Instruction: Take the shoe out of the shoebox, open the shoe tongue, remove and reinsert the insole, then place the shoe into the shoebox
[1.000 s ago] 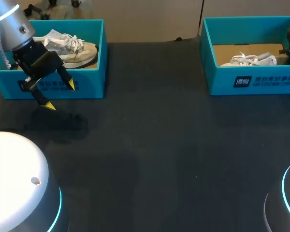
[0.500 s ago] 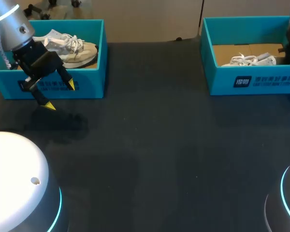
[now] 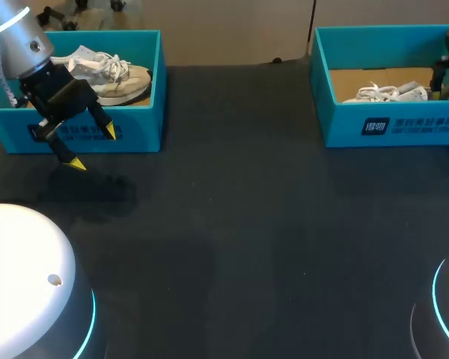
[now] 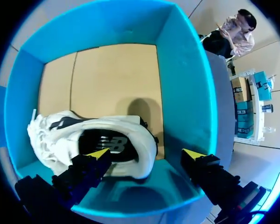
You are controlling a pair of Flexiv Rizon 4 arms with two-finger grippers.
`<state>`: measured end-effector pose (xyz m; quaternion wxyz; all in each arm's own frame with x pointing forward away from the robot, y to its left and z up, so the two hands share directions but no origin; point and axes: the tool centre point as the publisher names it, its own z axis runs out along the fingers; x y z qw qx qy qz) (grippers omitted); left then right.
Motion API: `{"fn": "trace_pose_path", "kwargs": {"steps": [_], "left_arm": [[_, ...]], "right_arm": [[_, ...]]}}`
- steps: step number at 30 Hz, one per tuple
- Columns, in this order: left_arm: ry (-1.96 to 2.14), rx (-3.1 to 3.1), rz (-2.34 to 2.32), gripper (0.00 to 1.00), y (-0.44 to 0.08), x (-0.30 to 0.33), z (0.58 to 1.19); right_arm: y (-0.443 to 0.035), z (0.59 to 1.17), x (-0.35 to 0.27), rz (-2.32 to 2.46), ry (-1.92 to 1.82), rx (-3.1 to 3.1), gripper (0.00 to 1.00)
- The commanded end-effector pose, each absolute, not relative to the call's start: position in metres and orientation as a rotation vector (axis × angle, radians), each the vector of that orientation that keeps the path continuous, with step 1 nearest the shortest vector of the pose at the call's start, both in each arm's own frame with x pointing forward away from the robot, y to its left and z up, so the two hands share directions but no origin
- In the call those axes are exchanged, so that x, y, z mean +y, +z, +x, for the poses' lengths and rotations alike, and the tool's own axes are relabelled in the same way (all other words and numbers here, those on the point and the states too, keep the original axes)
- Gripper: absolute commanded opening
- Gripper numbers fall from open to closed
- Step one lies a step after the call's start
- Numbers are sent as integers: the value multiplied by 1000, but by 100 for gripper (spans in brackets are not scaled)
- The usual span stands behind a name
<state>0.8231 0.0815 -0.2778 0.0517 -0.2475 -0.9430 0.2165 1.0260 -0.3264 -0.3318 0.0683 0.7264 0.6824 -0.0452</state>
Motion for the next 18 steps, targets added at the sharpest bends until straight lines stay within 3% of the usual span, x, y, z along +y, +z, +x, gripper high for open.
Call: {"fn": "trace_pose_path", "kwargs": {"steps": [1, 18], "left_arm": [[652, -2870, -753, 100, -277, 82, 822], [652, -2870, -753, 100, -277, 82, 822]], "right_arm": [[-311, 1019, -324, 2190, -118, 2071, 100], [-247, 991, -274, 2175, -47, 2145, 100]]}}
